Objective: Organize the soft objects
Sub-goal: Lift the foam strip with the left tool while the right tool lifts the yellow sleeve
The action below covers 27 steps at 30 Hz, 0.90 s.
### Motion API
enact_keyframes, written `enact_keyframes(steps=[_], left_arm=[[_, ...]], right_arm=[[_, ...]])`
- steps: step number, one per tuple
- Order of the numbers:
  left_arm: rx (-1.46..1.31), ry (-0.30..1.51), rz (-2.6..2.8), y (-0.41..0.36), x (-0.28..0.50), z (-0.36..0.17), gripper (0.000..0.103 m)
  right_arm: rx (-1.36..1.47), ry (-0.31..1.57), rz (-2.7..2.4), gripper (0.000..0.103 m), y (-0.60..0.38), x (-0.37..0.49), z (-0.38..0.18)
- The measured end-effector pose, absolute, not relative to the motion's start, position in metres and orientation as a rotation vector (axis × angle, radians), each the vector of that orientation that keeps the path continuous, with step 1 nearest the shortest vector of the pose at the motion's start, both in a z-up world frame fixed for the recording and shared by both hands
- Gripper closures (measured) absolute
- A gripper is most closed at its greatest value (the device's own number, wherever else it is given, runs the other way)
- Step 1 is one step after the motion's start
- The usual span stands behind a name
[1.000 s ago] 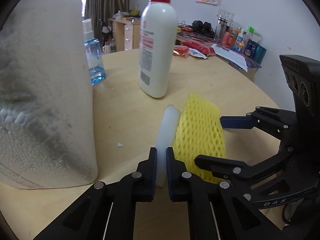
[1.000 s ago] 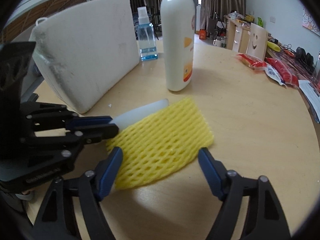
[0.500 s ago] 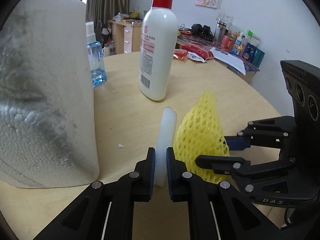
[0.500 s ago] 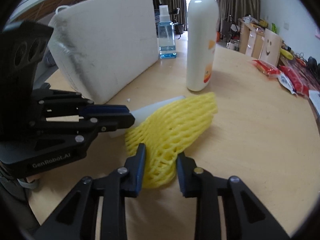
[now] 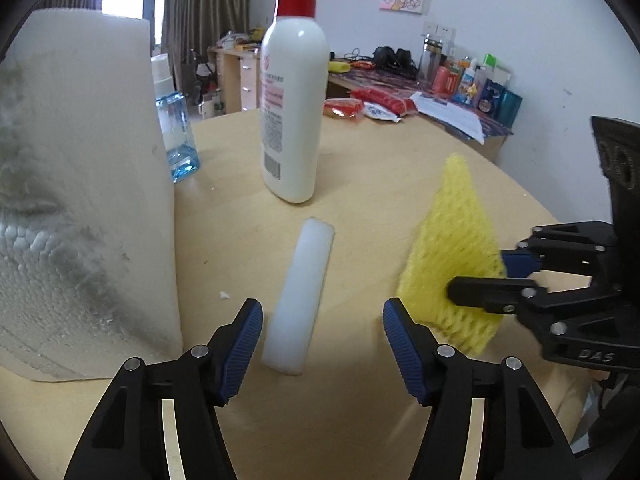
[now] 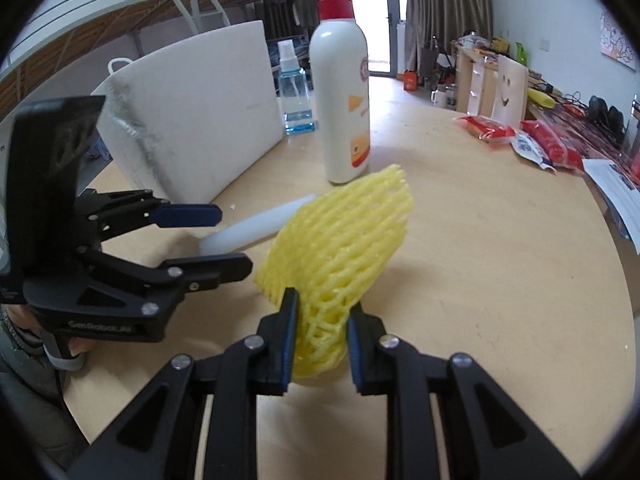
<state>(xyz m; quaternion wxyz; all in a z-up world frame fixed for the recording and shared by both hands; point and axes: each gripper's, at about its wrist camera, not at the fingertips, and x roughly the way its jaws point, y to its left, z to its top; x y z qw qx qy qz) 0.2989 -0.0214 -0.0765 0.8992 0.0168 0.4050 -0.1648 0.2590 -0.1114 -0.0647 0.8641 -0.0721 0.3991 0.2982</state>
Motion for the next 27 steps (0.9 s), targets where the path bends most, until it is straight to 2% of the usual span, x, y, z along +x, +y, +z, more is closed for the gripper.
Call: enact_keyframes(steps=[2, 6, 8, 9, 12, 21, 25, 27], left_arm=[[0.034, 0.849, -0.334, -0.021, 0.301, -0.078, 0.052], [0.058, 0.855, -0.299, -0.02, 0.302, -0.08, 0.064], [0.066, 0.856, -0.271, -0.019, 0.303, -0.082, 0.079], [0.072, 0.86, -0.257, -0.018, 0.304, -0.082, 0.082], [0.109, 0.869, -0.257, -0.019, 0.305, -0.084, 0.077], [0.18, 0.86, -0.244, -0.025, 0.298, -0.086, 0.076], [0.174, 0.858, -0.232, -0.028, 0.302, -0.085, 0.085], [0.159, 0.843, -0.242, -0.027, 0.301, -0.082, 0.092]], right_arm=[[-0.138, 0.836, 0.624, 0.077, -0.114, 0.26, -0.064], [-0.124, 0.831, 0.623, 0.077, -0.122, 0.259, -0.064], [-0.118, 0.825, 0.624, 0.077, -0.124, 0.259, -0.063], [-0.118, 0.82, 0.622, 0.077, -0.125, 0.258, -0.062], [-0.108, 0.812, 0.617, 0.077, -0.128, 0.256, -0.061], [-0.083, 0.787, 0.616, 0.077, -0.128, 0.244, -0.056], [-0.072, 0.779, 0.611, 0.077, -0.129, 0.243, -0.055], [-0.063, 0.77, 0.614, 0.077, -0.13, 0.242, -0.054]])
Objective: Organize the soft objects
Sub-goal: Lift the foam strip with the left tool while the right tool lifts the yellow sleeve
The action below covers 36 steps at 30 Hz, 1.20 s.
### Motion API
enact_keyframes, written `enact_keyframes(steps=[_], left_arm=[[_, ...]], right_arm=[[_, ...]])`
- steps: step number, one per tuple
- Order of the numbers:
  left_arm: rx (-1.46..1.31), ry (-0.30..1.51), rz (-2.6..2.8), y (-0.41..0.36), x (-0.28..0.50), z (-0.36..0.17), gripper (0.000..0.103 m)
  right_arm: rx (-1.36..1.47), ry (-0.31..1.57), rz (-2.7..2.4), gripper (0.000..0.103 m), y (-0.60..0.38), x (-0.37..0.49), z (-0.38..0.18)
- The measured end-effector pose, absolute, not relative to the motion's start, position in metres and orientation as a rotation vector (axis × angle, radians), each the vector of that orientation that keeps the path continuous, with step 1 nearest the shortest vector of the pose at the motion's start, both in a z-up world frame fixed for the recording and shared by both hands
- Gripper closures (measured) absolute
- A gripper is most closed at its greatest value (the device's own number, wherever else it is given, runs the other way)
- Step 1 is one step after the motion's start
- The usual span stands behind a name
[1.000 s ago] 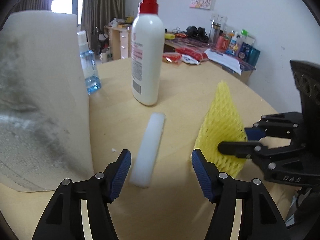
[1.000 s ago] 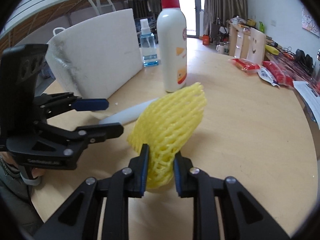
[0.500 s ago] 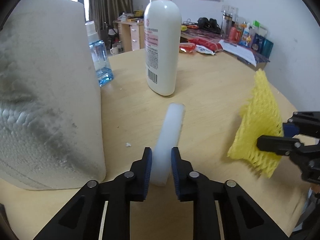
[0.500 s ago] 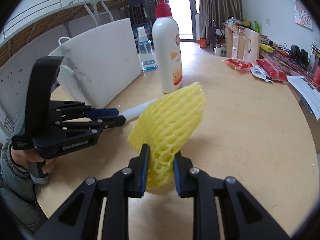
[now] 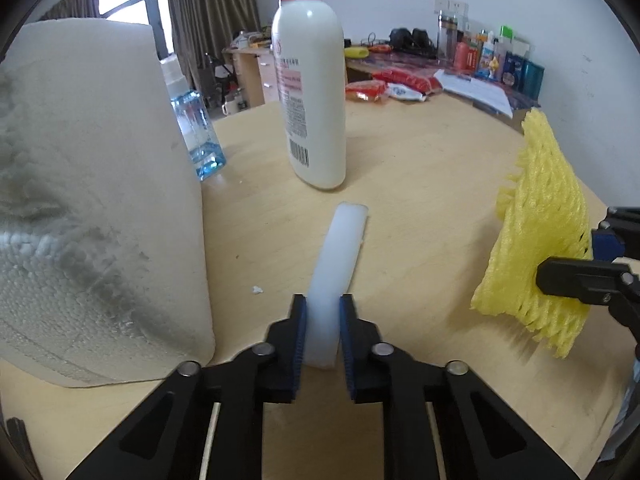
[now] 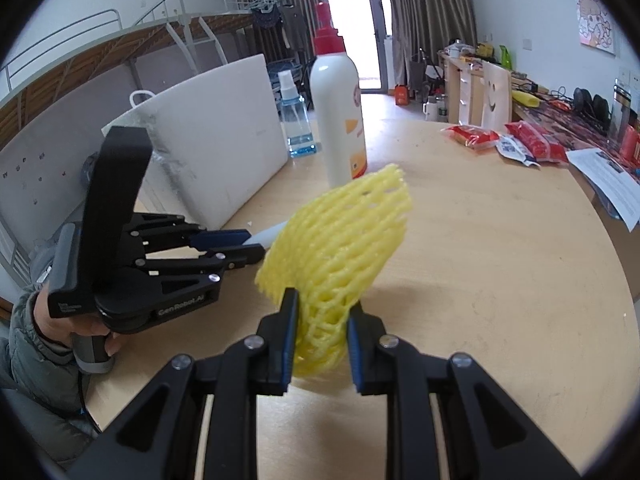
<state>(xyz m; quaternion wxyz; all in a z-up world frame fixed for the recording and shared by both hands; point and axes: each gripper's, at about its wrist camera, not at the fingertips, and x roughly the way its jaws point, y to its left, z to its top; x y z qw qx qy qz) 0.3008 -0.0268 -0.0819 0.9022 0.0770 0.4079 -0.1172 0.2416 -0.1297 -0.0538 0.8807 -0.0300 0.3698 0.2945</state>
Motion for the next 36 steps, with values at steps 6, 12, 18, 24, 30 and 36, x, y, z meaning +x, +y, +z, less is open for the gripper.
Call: enact_keyframes(steps=[6, 12, 18, 24, 30, 36], left_arm=[[0.143, 0.767, -0.268, -0.033, 0.286, -0.061, 0.093], [0.134, 0.668, -0.306, -0.041, 0.255, -0.028, 0.093], [0.105, 0.553, -0.285, -0.033, 0.215, 0.008, 0.093], [0.101, 0.457, -0.243, -0.022, 0.178, 0.038, 0.093], [0.091, 0.359, -0.223, -0.015, 0.144, 0.067, 0.093], [0.033, 0.268, -0.207, -0.003, 0.119, 0.089, 0.093]], right_arm=[[-0.033, 0.735, 0.608, 0.077, -0.134, 0.235, -0.045], [-0.035, 0.674, 0.59, 0.077, -0.139, 0.216, -0.025], [-0.016, 0.602, 0.586, 0.077, -0.144, 0.193, -0.006], [-0.02, 0.532, 0.605, 0.077, -0.145, 0.171, 0.014], [-0.032, 0.441, 0.629, 0.077, -0.142, 0.149, 0.042], [-0.044, 0.346, 0.65, 0.077, -0.141, 0.131, 0.066]])
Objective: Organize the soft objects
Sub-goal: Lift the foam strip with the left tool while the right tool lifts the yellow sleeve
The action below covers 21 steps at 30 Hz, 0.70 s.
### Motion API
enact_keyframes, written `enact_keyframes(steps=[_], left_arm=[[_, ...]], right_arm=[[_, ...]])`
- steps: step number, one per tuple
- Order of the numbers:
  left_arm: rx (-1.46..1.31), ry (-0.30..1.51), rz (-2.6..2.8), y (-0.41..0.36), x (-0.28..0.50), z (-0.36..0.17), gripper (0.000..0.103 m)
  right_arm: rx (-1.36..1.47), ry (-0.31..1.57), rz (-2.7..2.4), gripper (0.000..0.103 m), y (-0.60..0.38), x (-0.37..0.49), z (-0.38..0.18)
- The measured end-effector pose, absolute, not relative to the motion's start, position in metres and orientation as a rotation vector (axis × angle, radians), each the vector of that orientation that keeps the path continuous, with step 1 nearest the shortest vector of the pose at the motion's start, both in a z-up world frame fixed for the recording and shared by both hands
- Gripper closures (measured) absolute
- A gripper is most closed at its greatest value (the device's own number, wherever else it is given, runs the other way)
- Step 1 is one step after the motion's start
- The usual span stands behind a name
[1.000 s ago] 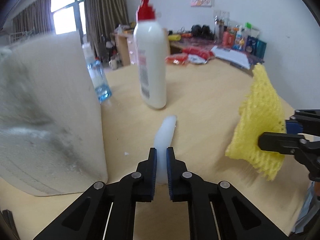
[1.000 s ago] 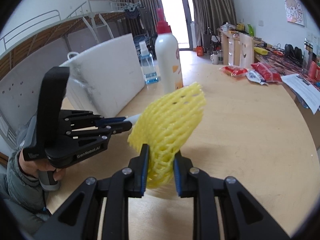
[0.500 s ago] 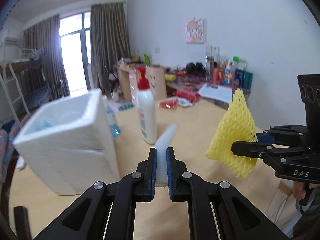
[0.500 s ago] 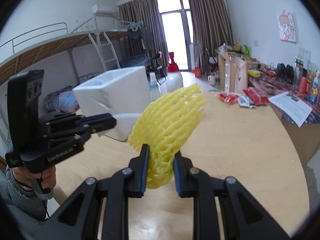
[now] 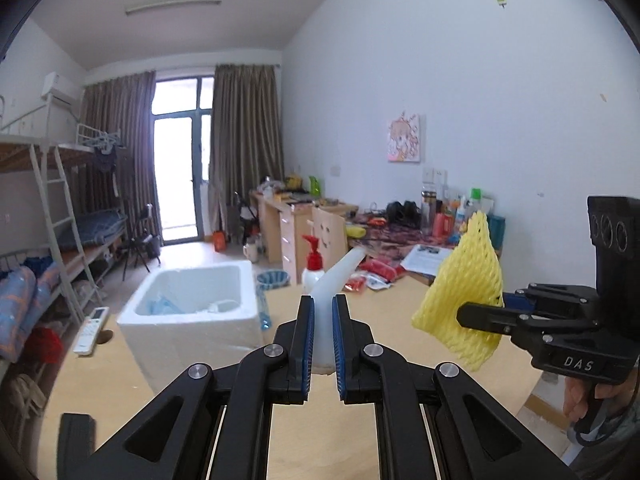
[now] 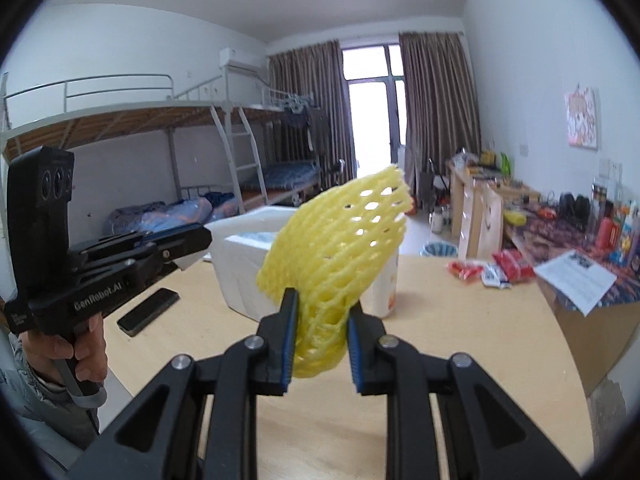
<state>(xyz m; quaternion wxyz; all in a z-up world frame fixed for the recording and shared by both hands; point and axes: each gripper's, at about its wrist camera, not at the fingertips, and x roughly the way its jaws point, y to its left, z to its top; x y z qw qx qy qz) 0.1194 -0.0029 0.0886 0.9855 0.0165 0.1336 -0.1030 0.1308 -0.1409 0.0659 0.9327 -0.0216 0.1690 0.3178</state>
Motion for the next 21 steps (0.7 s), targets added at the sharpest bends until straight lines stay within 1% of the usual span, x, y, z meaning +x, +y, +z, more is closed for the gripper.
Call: enact_keyframes(steps=[11, 21], left_arm=[[0.016, 0.245, -0.138, 0.017, 0.096, 0.092, 0.093], [-0.008, 0.253, -0.004, 0.052, 0.082, 0.084, 0.093]], right_arm=[[-0.042, 0.325, 0.677, 0.077, -0.128, 0.134, 0.069], [-0.086, 0.318, 0.807, 0.077, -0.081, 0.138, 0.069]])
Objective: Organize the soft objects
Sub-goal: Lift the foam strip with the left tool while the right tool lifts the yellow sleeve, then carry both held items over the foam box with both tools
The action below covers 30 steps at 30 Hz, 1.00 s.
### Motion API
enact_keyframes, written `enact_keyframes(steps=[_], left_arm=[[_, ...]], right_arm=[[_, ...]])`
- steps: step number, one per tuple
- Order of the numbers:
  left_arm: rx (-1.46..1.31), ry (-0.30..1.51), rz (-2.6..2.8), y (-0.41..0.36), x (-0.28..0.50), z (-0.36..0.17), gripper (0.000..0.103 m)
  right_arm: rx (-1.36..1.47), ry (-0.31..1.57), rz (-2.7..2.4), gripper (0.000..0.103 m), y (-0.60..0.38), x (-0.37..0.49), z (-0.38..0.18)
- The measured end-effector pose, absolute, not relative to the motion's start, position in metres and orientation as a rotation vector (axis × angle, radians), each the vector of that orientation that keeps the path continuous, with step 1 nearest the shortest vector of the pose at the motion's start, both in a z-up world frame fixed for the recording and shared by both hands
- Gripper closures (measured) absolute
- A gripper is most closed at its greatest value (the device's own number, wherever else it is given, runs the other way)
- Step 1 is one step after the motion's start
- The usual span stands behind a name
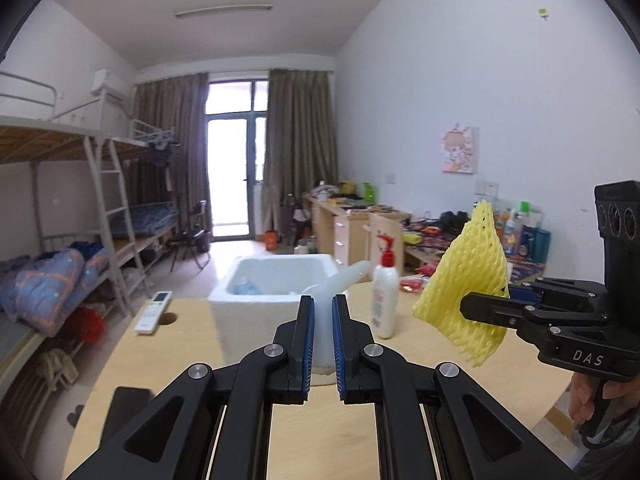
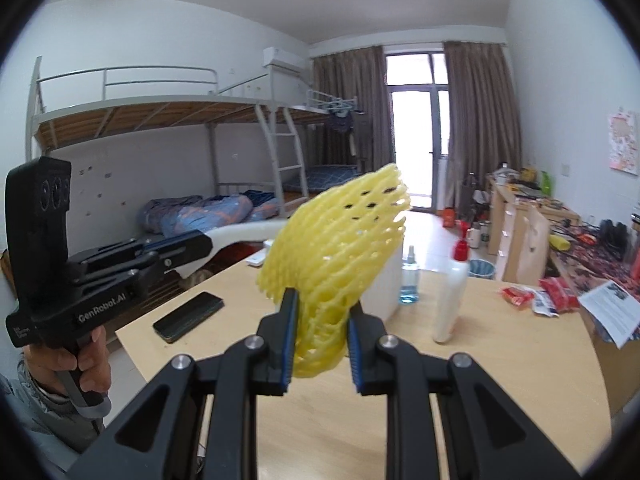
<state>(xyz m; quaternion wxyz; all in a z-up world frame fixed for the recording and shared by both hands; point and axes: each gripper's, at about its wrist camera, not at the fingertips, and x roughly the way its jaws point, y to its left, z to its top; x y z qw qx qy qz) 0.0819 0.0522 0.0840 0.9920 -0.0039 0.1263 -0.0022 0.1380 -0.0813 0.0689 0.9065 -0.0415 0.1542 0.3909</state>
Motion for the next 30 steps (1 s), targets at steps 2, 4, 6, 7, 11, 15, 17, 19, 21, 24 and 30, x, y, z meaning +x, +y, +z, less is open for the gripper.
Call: enact_keyframes(steps=[2, 4, 6, 7, 11, 15, 17, 19, 21, 24, 30], left_arm=[[-0.016, 0.255, 0.027, 0.06, 0.081, 0.083, 0.093], [-0.024, 0.255, 0.05, 0.066, 0.079, 0.082, 0.093], [-0.027, 0.254, 0.067, 0.071, 0.078, 0.082, 0.093], [-0.029, 0.253, 0.073, 0.073, 0.076, 0.082, 0.093], [-0.031, 0.256, 0.079, 0.079, 0.078, 0.081, 0.093], [-0.043, 0.26, 0.082, 0.085, 0.085, 0.08, 0.093], [-0.045, 0.258, 0.087, 0.087, 0.086, 0.08, 0.093], [-0.049, 0.258, 0.082, 0.087, 0.086, 0.081, 0.093], [-0.055, 0.26, 0.074, 0.089, 0.089, 0.082, 0.093], [-0.066, 0.269, 0.061, 0.092, 0.095, 0.083, 0.093], [-0.057, 0.261, 0.059, 0.095, 0.104, 0.094, 0.093]], right_arm=[[-0.09, 0.317, 0.831, 0.077, -0.073, 0.136, 0.069], [-0.098, 0.317, 0.855, 0.077, -0.066, 0.138, 0.068], [-0.106, 0.321, 0.878, 0.077, -0.058, 0.14, 0.067], [-0.112, 0.322, 0.89, 0.077, -0.054, 0.14, 0.066], [-0.122, 0.328, 0.913, 0.077, -0.046, 0.141, 0.064], [-0.123, 0.337, 0.916, 0.077, -0.045, 0.148, 0.063], [-0.124, 0.339, 0.916, 0.077, -0.043, 0.148, 0.063], [-0.128, 0.339, 0.914, 0.077, -0.042, 0.151, 0.064], [-0.128, 0.341, 0.912, 0.077, -0.041, 0.153, 0.066], [-0.125, 0.338, 0.905, 0.077, -0.037, 0.157, 0.069], [-0.129, 0.327, 0.892, 0.077, -0.033, 0.16, 0.073]])
